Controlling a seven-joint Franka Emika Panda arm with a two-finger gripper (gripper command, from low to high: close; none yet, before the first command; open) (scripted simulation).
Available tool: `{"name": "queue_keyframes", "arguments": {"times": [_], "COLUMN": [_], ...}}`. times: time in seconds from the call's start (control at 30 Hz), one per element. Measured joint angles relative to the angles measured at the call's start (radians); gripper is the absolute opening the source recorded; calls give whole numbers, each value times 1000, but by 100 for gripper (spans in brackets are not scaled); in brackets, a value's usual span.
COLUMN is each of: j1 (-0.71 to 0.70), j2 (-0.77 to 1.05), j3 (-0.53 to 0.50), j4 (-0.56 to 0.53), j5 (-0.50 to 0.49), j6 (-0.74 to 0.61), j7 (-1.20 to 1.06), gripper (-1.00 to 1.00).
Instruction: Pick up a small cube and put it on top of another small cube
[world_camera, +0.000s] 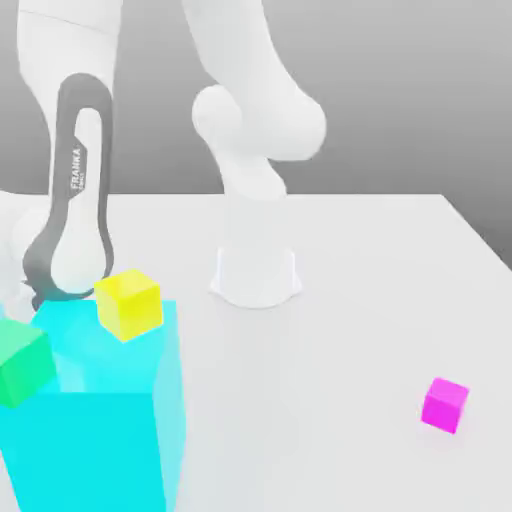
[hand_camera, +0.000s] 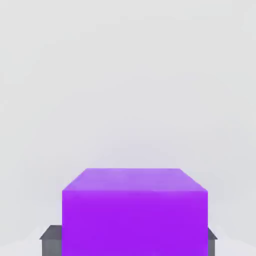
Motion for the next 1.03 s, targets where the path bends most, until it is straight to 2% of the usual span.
{"name": "queue_keyframes", "arguments": {"times": [0.23, 0.43, 0.77, 0.83, 0.9, 0.93, 1.03], "j1": [30, 120, 307, 328, 333, 333, 333], "j2": [-175, -388, -732, -735, -711, -697, -697], "j3": [-52, 2, 114, 130, 135, 137, 137], "j4": [-9, 57, 109, 68, 18, -7, -7], "j5": [-85, -167, -146, -127, -122, -121, -121], "j6": [-150, -388, -815, -807, -740, -702, -702], "j7": [27, -97, -358, -364, -365, -365, -365], "gripper": [-100, -100, -100, -100, -100, 100, 100]}}
